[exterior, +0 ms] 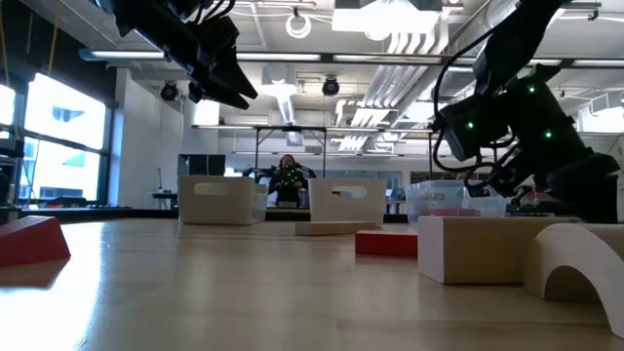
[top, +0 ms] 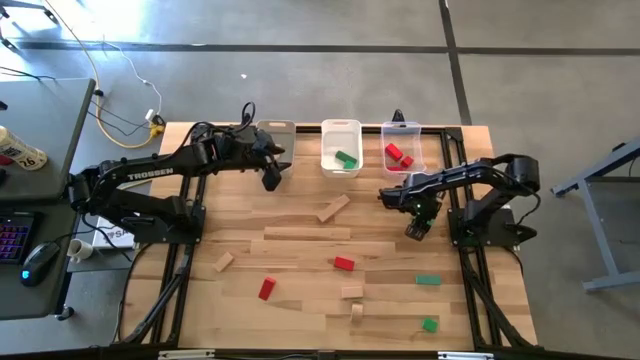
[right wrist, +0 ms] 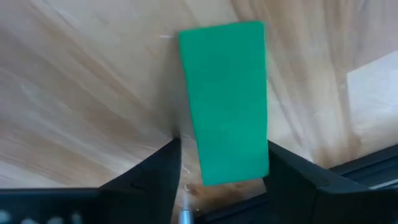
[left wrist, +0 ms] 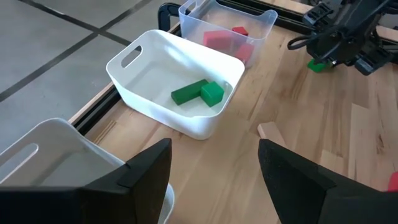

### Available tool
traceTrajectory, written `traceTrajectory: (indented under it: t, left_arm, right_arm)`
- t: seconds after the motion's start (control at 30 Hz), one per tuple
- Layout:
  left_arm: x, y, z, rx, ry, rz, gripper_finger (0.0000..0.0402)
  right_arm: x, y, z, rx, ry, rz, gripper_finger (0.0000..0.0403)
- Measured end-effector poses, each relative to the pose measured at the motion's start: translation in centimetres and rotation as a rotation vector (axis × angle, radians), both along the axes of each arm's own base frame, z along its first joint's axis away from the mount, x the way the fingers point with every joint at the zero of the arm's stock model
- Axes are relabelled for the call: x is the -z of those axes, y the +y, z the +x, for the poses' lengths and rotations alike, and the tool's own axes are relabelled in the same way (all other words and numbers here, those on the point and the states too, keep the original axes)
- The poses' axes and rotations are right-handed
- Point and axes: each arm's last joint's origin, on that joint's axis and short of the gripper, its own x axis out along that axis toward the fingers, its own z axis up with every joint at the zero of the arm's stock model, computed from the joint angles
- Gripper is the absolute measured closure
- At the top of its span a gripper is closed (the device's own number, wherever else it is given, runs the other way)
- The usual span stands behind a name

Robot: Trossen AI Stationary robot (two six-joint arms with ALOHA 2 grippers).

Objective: Sort & place blocks by color
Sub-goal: Put the green triangular block into the white bin

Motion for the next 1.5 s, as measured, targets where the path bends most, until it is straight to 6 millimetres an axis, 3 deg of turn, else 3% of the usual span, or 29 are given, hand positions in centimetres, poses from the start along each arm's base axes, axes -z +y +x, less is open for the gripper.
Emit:
traceTrajectory:
  t: [0.17, 0.33, 0.57, 0.67, 1.13, 1.5]
  left_arm:
    - [0.0, 0.0, 0.0, 0.0, -0.002, 0.001, 0.0174]
    - [0.0, 0.0, 0.0, 0.0, -0.002, 0.002, 0.0174]
    - [0.0, 0.0, 0.0, 0.0, -0.003, 0.002, 0.0174]
    - [0.0, 0.0, 0.0, 0.001, -0.002, 0.003, 0.0174]
    - [0.0, 0.0, 0.0, 0.001, -0.002, 0.004, 0.0174]
    - [0.0, 0.0, 0.0, -0.009, -0.01, -0.009, 0.0174]
  right_arm:
    - [0.0, 0.0, 0.4, 0.018, -0.032, 0.0, 0.0286]
    - [-0.1, -0.1, 0.6, 0.058, -0.04, -0.021, 0.0294]
    - [-0.1, 0.0, 0.5, 0.077, -0.028, -0.006, 0.0169]
    - [-0.1, 0.2, 0.4, 0.095, -0.028, 0.077, 0.0136]
    - [0.0, 0.0, 0.7, 0.1, -0.06, 0.051, 0.0129]
    - [0.1, 0.2, 1.1, 0.311, -0.07, 0.082, 0.0132]
